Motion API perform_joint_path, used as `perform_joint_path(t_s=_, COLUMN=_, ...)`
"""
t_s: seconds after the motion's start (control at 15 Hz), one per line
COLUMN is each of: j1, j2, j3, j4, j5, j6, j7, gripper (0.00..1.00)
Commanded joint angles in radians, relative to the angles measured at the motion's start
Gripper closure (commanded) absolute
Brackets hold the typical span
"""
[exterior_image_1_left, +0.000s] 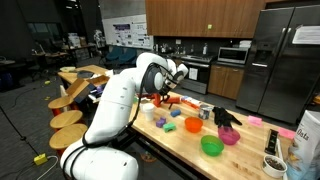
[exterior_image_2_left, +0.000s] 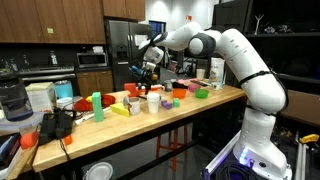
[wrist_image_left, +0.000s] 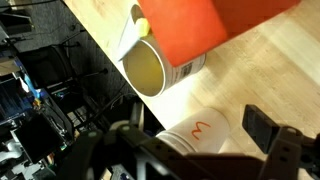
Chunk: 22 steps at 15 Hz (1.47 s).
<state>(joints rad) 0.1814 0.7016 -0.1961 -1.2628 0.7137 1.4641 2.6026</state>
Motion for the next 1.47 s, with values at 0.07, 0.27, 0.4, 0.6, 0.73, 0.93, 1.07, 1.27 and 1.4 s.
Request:
perform_joint_path(t_s=0.07, j1=0.139, j2=-0.12, j3=-0.169, j4=-0.176, j5=0.024, j6=0.055, j7=0.0, gripper=0.0)
perform_joint_path(t_s=0.27, j1=0.112, j2=-0.06, j3=-0.14, j4=-0.103, j5=0.012, j6=0.026, j7=-0.001, gripper=0.0)
perform_joint_path(t_s=0.4, j1=0.125, j2=-0.08, j3=-0.152, j4=-0.125, j5=0.012, j6=0.03, j7=-0.001, gripper=0.0)
perform_joint_path(t_s=0.6, j1=0.138, j2=-0.09, j3=-0.17, j4=-0.142, j5=0.012, j6=0.036, j7=-0.001, gripper=0.0)
perform_joint_path(t_s=0.73, j1=0.197, j2=-0.117, j3=-0.24, j4=-0.192, j5=0.013, j6=0.046, j7=-0.001, gripper=0.0)
perform_joint_path(t_s=0.93, j1=0.352, j2=-0.147, j3=-0.439, j4=-0.275, j5=0.026, j6=0.052, j7=-0.001, gripper=0.0)
perform_joint_path(t_s=1.07, j1=0.472, j2=-0.146, j3=-0.596, j4=-0.316, j5=0.023, j6=0.041, j7=-0.001, gripper=0.0)
perform_joint_path(t_s=1.27, j1=0.645, j2=-0.107, j3=-0.826, j4=-0.336, j5=0.033, j6=-0.004, j7=-0.001, gripper=0.0)
perform_joint_path(t_s=1.4, j1=0.75, j2=-0.08, j3=-0.96, j4=-0.345, j5=0.038, j6=-0.042, j7=-0.001, gripper=0.0)
